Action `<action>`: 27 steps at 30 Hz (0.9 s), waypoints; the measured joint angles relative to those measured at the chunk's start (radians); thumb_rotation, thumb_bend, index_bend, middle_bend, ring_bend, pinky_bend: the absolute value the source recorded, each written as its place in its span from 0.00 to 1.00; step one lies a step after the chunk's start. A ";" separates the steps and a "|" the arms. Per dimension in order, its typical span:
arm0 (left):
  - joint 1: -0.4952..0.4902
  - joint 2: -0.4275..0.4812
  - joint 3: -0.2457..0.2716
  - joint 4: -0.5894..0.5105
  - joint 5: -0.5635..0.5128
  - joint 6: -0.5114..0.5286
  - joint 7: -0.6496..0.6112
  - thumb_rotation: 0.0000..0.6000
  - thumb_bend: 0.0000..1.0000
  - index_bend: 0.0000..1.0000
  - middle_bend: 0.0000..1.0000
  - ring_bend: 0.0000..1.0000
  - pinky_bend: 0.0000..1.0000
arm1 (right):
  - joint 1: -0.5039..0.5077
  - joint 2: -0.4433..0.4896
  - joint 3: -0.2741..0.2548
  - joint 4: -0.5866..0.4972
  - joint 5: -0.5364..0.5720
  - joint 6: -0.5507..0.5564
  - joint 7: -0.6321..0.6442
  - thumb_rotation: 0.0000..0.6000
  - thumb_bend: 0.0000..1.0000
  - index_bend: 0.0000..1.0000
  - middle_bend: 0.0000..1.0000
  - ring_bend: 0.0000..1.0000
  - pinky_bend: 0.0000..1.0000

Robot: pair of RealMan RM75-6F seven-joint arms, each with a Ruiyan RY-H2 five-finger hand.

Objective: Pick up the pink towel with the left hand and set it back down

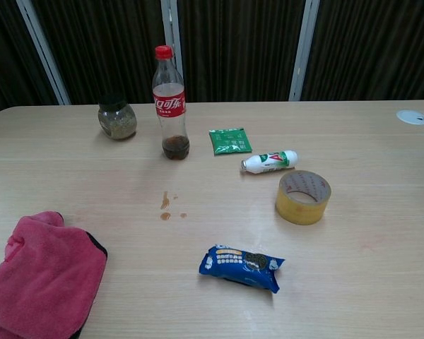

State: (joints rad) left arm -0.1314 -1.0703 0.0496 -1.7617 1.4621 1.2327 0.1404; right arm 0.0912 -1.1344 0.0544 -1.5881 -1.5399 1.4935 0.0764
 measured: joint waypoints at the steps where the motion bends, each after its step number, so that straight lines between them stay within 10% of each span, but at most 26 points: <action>1: -0.010 -0.002 0.002 -0.008 -0.012 -0.020 0.029 1.00 0.00 0.02 0.00 0.00 0.00 | 0.000 0.000 0.000 -0.001 0.002 -0.001 0.002 1.00 0.02 0.00 0.00 0.00 0.00; 27: -0.232 -0.302 -0.061 0.021 -0.429 -0.224 0.513 1.00 0.00 0.02 0.00 0.00 0.00 | 0.012 0.005 0.002 -0.001 0.009 -0.030 0.036 1.00 0.02 0.00 0.00 0.00 0.00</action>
State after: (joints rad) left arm -0.3634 -1.3723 -0.0116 -1.7409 1.0335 1.0089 0.6531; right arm 0.1028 -1.1294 0.0568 -1.5894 -1.5309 1.4632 0.1126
